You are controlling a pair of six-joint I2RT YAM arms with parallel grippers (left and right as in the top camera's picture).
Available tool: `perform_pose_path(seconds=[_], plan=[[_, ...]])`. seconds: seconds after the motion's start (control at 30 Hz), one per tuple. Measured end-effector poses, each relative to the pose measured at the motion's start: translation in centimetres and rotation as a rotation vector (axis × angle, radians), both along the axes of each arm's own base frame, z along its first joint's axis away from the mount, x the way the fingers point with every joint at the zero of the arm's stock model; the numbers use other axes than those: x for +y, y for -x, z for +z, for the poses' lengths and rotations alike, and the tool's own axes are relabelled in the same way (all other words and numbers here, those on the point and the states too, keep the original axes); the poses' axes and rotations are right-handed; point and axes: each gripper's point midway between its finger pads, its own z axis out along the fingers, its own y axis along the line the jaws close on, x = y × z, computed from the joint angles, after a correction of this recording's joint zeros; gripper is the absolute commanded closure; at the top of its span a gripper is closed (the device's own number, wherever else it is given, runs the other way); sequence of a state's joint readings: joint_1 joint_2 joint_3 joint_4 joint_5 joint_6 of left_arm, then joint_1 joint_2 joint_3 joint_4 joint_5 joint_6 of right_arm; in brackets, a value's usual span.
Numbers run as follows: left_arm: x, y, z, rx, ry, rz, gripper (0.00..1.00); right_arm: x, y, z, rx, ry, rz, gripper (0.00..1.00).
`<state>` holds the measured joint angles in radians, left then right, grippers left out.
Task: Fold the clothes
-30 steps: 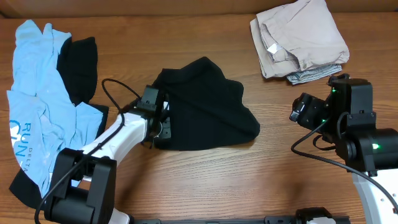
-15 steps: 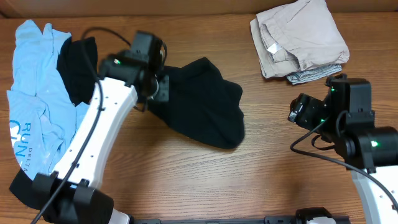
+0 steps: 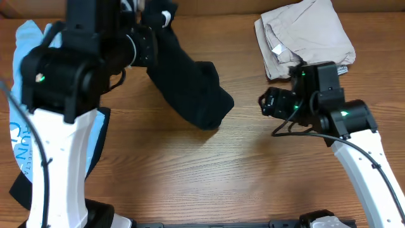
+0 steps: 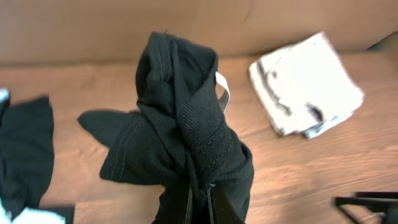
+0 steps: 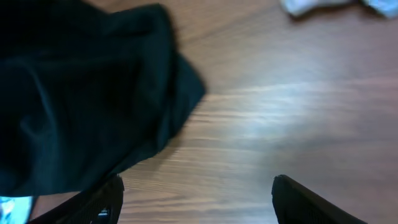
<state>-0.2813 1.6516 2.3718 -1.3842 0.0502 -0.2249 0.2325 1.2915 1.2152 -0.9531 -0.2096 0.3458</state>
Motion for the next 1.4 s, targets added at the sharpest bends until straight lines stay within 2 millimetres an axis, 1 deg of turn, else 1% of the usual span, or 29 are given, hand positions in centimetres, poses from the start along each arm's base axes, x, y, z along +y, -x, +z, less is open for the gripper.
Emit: perform_pose_path(seconds=[0.07, 0.13, 0.23, 0.33, 0.4, 0.43, 0.47, 0.5, 0.6, 0.7, 0.8, 0.9, 0.93, 0.97, 1.03, 1.1, 1.17, 1.2, 1.4], plan=[[-0.1, 0.4, 1.7, -0.047, 0.02, -0.009, 0.96, 1.2, -0.1, 0.4, -0.022, -0.015, 0.034, 0.22], [-0.1, 0.8, 3.0, -0.082, 0.034, -0.014, 0.96, 2.2, 0.0, 0.6, -0.035, -0.024, 0.064, 0.22], [0.0, 1.2, 4.4, -0.123, 0.044, -0.02, 0.93, 3.7, 0.2, 0.7, -0.046, -0.032, 0.109, 0.22], [0.0, 1.5, 5.0, -0.145, 0.036, -0.031, 0.78, 5.4, 0.7, 0.9, -0.06, -0.039, 0.16, 0.22], [0.0, 1.6, 5.1, -0.149, 0.037, -0.034, 0.74, 6.5, 1.0, 1.0, -0.07, -0.042, 0.191, 0.22], [0.0, 1.6, 5.1, -0.149, 0.038, -0.034, 0.78, 6.9, 1.2, 1.0, -0.073, -0.043, 0.204, 0.22], [0.0, 1.6, 5.1, -0.149, 0.038, -0.034, 0.9, 7.2, 1.4, 1.0, -0.072, -0.043, 0.216, 0.22], [0.0, 1.6, 5.1, -0.15, 0.037, -0.034, 0.96, 7.5, 1.6, 1.0, -0.07, -0.044, 0.225, 0.22], [0.0, 1.6, 5.1, -0.151, 0.03, -0.039, 0.96, 7.5, 1.6, 0.4, -0.05, -0.035, 0.225, 0.22], [0.0, 1.6, 5.0, -0.152, 0.019, -0.046, 0.96, 7.5, 1.6, -0.6, -0.013, -0.021, 0.225, 0.22], [0.2, 2.1, 4.3, -0.119, 0.004, -0.051, 0.96, 7.5, 1.7, -1.0, 0.002, -0.016, 0.225, 0.22], [0.5, 3.1, 2.6, -0.045, -0.034, -0.06, 0.95, 7.4, 1.7, -1.1, 0.006, -0.009, 0.222, 0.22], [0.7, 3.7, 1.8, -0.009, -0.048, -0.061, 0.87, 7.2, 1.7, -1.2, 0.007, -0.003, 0.218, 0.21], [1.0, 4.1, 0.9, 0.033, -0.064, -0.056, 0.77, 7.0, 1.7, -1.3, 0.01, 0.009, 0.211, 0.21], [1.6, 4.7, -0.9, 0.109, -0.1, -0.041, 0.66, 6.5, 1.6, -1.5, 0.01, 0.034, 0.195, 0.21], [2.1, 4.7, -3.4, 0.204, -0.137, -0.012, 0.46, 6.0, 1.5, -1.7, 0.012, 0.056, 0.175, 0.19], [2.5, 3.7, -5.9, 0.282, -0.179, 0.014, 0.35, 5.5, 1.5, -1.9, 0.017, 0.077, 0.153, 0.18], [2.6, 2.9, -7.5, 0.322, -0.198, 0.031, 0.33, 5.2, 1.4, -1.9, 0.019, 0.085, 0.143, 0.18], [1.9, -3.2, -16.4, 0.441, -0.295, 0.055, 0.33, 3.0, 1.1, -2.4, 0.045, 0.125, 0.079, 0.17]])
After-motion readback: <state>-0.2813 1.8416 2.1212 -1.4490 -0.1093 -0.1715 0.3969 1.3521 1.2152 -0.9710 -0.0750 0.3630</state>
